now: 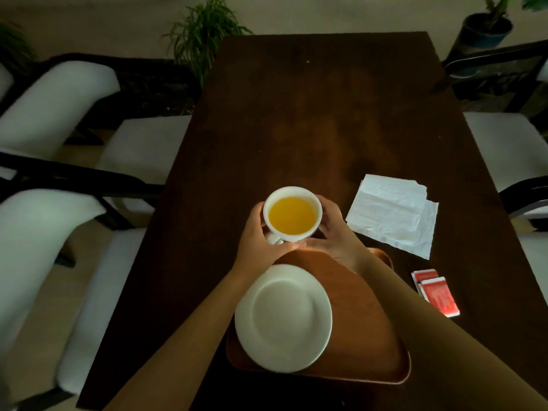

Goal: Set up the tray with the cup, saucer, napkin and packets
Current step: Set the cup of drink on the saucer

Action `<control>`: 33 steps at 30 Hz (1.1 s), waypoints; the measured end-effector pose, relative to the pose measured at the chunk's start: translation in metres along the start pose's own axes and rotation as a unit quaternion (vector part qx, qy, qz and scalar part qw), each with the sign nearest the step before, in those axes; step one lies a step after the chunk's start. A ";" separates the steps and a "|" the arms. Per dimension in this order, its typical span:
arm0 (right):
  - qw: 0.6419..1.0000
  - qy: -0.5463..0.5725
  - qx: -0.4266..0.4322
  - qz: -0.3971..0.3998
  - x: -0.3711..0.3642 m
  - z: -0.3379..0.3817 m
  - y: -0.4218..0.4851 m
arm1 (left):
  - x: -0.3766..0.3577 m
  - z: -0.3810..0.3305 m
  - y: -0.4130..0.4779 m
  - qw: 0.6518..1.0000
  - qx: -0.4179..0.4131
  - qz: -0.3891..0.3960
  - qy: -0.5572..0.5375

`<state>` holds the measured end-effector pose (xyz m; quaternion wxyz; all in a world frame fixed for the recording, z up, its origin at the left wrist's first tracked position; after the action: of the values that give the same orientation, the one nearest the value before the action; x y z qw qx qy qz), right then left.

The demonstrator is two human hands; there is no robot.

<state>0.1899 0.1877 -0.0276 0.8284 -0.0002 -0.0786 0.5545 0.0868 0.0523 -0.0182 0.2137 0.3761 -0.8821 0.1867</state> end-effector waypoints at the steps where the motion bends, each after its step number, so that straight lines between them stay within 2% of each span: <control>1: 1.000 0.005 0.000 0.013 -0.005 0.001 -0.006 | 0.001 0.003 -0.013 1.000 0.017 -0.016 0.000; 3: 0.999 0.011 -0.001 0.033 -0.014 0.003 -0.019 | 0.004 0.005 -0.037 0.999 0.025 -0.042 0.000; 8: 0.996 0.023 -0.019 0.084 -0.037 0.000 -0.059 | 0.008 0.010 -0.092 0.996 0.008 -0.043 -0.076; 11: 0.995 0.009 -0.026 0.099 -0.050 -0.004 -0.080 | 0.003 0.020 -0.121 0.992 0.026 -0.052 -0.109; 19: 0.990 -0.041 -0.039 0.130 -0.070 -0.014 -0.113 | -0.007 0.038 -0.170 0.991 0.053 -0.081 -0.089; 33: 0.985 -0.048 -0.064 0.150 -0.074 -0.015 -0.124 | -0.018 0.042 -0.183 0.990 0.054 -0.108 -0.072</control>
<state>0.2781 0.0734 -0.0413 0.7291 -0.0382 -0.1531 0.6660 0.2243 -0.0764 -0.0320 0.1484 0.4922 -0.8381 0.1823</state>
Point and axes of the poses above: each hand's wrist, its own y-axis towards the middle knuckle, its own x-axis out of the back of the hand, z = x × y, the point moved 4 cm from there along y, towards the middle knuckle, and after that the axes turned 1 degree about z, right-handed, at the moved point
